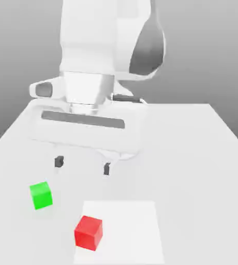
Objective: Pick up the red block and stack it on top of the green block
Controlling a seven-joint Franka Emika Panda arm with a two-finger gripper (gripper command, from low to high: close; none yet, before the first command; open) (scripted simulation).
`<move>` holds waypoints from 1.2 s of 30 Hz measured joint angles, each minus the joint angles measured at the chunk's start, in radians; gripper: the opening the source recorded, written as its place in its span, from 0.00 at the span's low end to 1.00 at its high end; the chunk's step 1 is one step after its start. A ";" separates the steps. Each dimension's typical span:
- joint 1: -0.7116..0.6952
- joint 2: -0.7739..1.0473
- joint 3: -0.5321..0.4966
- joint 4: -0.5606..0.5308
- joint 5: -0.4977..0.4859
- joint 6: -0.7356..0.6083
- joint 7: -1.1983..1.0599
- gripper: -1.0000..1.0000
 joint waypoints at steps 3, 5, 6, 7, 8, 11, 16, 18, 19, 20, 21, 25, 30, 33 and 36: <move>-0.014 0.107 -0.001 -0.034 0.033 0.050 -0.007 0.50; -0.021 0.178 0.003 -0.050 0.058 0.089 -0.016 0.50; -0.023 0.213 0.004 -0.049 0.063 0.116 -0.017 0.50; -0.023 0.249 0.005 -0.046 0.064 0.144 -0.018 0.50; -0.023 0.285 0.005 -0.042 0.064 0.174 -0.017 0.50; -0.021 0.379 0.001 -0.029 0.062 0.252 -0.015 0.00; -0.021 0.379 0.002 -0.029 0.060 0.253 -0.013 0.00; -0.021 0.376 0.002 -0.030 0.061 0.250 -0.014 0.00; -0.023 0.351 0.004 -0.034 0.062 0.229 -0.014 0.00; -0.024 0.321 0.005 -0.038 0.063 0.203 -0.016 0.00; -0.025 0.287 0.006 -0.043 0.064 0.175 -0.016 0.00; -0.055 0.152 -0.034 -0.091 0.057 0.085 0.049 0.00; -0.276 -0.011 -0.117 -0.218 0.020 0.050 0.307 0.00; -0.349 -0.086 -0.152 -0.287 0.019 0.046 0.434 0.00; -0.357 -0.016 -0.165 -0.298 0.045 0.128 0.444 0.00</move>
